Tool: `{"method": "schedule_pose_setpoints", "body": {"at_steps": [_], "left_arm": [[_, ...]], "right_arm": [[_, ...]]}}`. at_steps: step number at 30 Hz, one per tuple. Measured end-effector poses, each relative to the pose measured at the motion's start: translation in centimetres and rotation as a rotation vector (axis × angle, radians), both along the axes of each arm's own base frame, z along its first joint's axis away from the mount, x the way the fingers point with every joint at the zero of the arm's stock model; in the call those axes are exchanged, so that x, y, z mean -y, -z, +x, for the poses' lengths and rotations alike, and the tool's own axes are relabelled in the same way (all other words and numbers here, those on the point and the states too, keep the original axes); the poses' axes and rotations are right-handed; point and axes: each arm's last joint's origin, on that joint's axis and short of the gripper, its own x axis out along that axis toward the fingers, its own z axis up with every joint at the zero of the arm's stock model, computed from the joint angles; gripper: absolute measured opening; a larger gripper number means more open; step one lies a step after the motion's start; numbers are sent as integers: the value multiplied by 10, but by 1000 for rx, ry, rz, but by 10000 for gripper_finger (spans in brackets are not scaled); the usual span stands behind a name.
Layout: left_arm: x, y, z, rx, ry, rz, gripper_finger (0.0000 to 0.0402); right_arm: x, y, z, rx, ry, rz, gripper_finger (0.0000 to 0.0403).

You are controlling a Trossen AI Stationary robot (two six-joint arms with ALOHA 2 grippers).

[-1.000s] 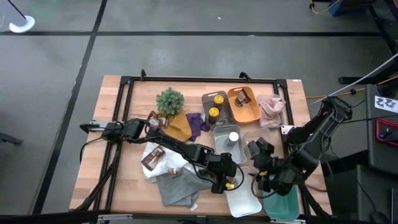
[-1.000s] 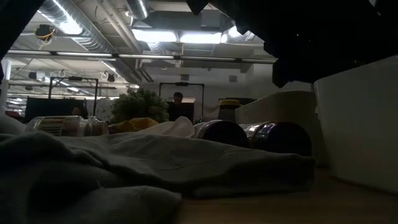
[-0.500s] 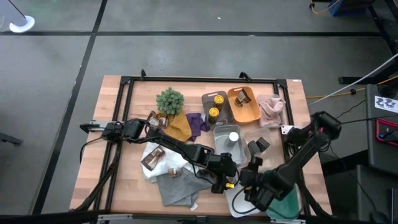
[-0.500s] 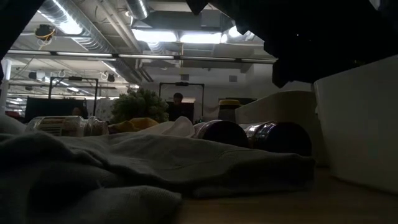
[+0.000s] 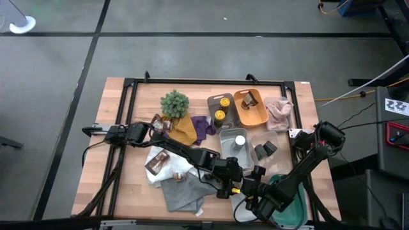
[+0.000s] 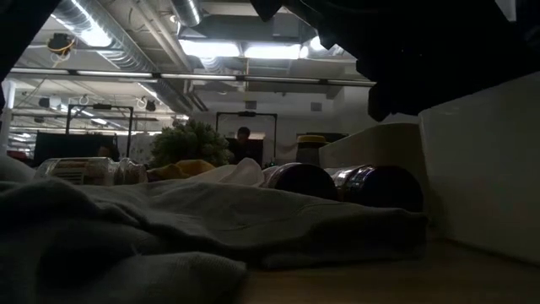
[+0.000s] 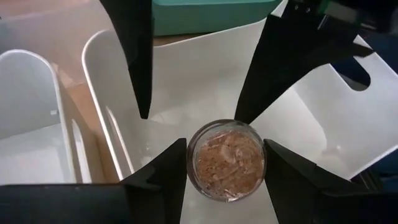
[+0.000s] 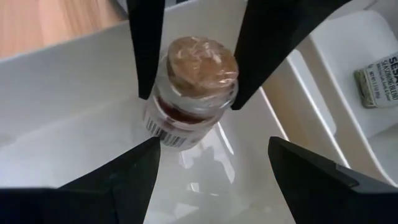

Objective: Sort spices by type
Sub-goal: Put the top brown seasoning bottle into the white bin, then put the black seasoning bottle into the green bin

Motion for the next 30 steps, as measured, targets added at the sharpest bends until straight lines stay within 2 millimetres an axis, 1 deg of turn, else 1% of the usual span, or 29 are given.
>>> {"method": "schedule_pose_setpoints", "body": {"at_steps": [19,27,30], "left_arm": [[8,-1,-3,37,83,76,168],[10,-1,-3,40,92,70,210],[10,-2,-3,41,93,70,218]], "right_arm": [[-1,1,1,11,1,2,298],[-1,0,3,32,5,6,298],[-2,0,3,32,5,7,298]]}}
